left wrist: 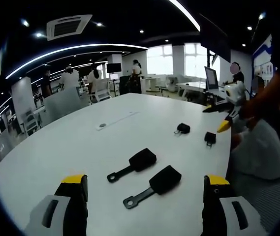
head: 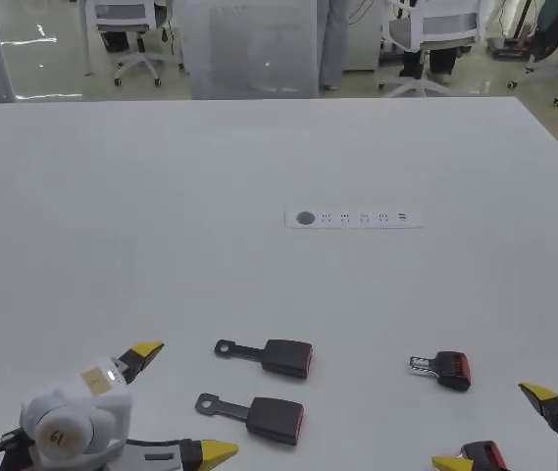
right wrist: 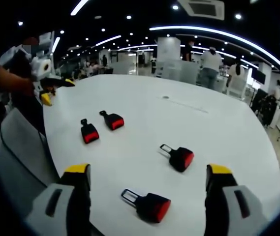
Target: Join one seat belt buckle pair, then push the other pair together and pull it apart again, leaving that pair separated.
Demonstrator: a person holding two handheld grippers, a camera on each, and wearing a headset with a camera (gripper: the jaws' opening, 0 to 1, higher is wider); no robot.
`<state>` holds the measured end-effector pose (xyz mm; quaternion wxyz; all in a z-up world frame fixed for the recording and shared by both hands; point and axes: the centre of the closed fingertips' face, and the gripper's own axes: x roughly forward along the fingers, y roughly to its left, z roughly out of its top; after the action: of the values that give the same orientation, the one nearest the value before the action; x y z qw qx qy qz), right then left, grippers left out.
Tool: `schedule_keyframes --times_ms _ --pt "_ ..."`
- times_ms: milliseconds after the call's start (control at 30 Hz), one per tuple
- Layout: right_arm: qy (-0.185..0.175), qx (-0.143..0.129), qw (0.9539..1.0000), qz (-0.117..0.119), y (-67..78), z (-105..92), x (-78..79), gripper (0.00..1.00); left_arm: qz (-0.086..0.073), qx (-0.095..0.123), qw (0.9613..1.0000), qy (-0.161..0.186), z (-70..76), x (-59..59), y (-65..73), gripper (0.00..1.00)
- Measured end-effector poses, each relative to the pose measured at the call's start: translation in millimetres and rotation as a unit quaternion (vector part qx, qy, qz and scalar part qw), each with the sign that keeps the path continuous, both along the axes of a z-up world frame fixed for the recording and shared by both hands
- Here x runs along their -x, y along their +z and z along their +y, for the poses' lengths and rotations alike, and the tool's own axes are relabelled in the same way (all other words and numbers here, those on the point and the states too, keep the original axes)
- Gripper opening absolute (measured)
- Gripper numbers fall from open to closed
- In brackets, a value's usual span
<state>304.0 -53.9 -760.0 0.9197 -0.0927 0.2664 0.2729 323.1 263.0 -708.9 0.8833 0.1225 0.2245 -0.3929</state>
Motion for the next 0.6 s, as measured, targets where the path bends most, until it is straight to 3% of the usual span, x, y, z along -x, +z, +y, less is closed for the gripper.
schedule_keyframes --times_ms 600 --pt "0.003 0.004 1.0 -0.002 2.8 -5.7 -2.3 1.0 0.001 -0.002 1.0 -0.003 -0.5 -4.7 -1.6 1.0"
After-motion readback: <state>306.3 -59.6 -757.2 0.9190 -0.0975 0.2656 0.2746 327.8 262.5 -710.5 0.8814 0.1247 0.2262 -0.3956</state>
